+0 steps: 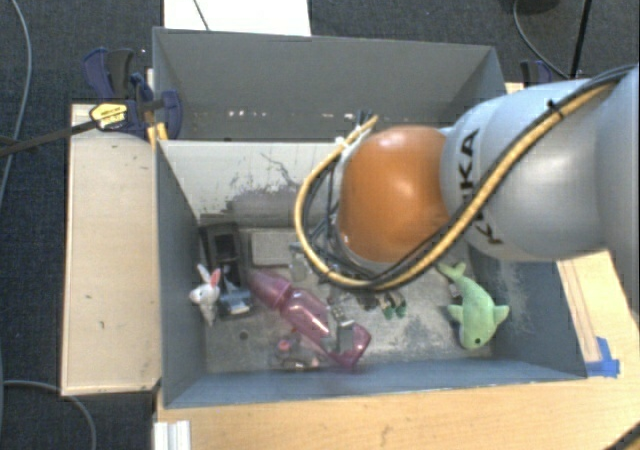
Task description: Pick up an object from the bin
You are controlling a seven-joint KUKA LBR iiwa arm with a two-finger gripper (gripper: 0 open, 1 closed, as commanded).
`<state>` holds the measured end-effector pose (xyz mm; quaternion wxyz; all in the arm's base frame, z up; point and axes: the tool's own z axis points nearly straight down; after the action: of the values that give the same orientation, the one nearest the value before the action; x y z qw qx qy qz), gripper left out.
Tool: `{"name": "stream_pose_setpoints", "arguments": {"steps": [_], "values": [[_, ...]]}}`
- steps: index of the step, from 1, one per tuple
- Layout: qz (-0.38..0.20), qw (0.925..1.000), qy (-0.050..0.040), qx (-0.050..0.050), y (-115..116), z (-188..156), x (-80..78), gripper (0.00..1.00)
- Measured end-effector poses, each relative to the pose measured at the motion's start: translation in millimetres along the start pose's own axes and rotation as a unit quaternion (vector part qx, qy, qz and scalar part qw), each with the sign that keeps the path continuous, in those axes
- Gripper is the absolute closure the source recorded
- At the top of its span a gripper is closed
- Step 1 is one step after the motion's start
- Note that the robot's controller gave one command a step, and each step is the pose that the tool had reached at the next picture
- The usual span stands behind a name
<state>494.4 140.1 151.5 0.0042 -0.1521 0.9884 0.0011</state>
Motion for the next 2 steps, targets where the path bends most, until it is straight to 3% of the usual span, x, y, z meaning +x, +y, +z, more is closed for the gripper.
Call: {"name": "stream_pose_setpoints", "arguments": {"steps": [1,2], "values": [[-0.01,0.9999,0.0022,0.0,-1,35,3.7,0.0],[0.112,0.9937,-0.0012,-0.001,13,61,-2.5,1.0]]}}
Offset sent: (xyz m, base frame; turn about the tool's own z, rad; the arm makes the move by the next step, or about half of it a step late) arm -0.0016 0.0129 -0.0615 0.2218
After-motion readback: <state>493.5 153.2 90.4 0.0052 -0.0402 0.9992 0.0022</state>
